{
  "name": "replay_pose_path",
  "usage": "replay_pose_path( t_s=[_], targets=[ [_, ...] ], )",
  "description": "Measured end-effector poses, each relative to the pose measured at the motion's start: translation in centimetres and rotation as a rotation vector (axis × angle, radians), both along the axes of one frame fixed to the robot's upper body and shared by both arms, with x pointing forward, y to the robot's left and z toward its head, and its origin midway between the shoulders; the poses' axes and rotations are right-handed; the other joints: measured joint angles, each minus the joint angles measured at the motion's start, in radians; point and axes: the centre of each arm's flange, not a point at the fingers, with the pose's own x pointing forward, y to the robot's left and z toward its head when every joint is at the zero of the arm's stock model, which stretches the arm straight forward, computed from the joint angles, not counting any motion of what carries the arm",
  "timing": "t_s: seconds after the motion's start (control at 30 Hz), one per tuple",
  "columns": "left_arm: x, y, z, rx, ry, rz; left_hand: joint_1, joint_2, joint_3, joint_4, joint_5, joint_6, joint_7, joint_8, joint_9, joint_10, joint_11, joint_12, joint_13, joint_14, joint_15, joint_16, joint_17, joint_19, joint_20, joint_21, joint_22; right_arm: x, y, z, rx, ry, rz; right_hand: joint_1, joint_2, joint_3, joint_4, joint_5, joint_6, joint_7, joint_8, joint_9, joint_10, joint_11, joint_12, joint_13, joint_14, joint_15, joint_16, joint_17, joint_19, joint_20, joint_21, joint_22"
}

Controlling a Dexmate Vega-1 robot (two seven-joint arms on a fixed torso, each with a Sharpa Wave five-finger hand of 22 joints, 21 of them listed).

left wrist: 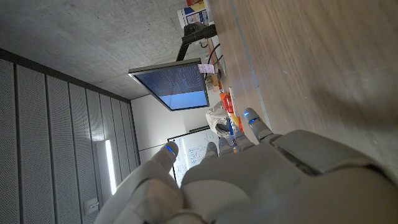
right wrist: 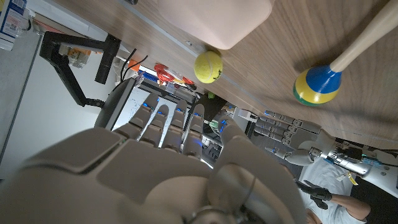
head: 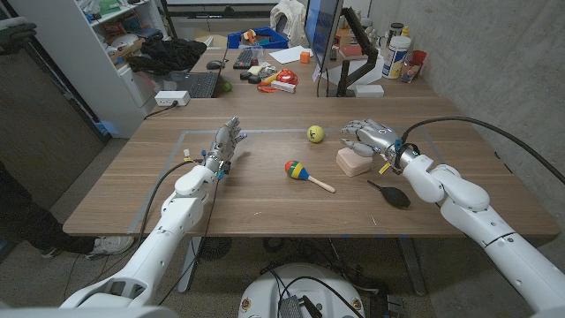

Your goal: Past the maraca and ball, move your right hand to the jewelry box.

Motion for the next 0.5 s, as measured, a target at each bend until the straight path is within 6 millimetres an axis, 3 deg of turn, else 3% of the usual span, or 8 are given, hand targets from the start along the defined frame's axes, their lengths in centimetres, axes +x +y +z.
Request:
replay_pose_path(
  t_s=[0.5],
  targets=[
    [-0.28, -0.46, -0.2, 0.003, 0.0, -0.001, 0.0, 0.0, 0.0, 0.0, 0.0, 0.0, 0.0, 0.0, 0.0, 0.0, 0.0, 0.0, 0.0, 0.0, 0.0, 0.0, 0.0, 0.0, 0.0, 0.0, 0.0, -0.09, -0.17, -0.48, -0.022, 0.009, -0.013, 0.008, 0.0, 0.004, -0.004, 0.0, 0.013, -0.002, 0.0, 0.0, 0.005, -0.005, 0.0, 0.0, 0.004, 0.004, 0.0, 0.0, 0.007, 0.0, 0.0, 0.0]
  ],
)
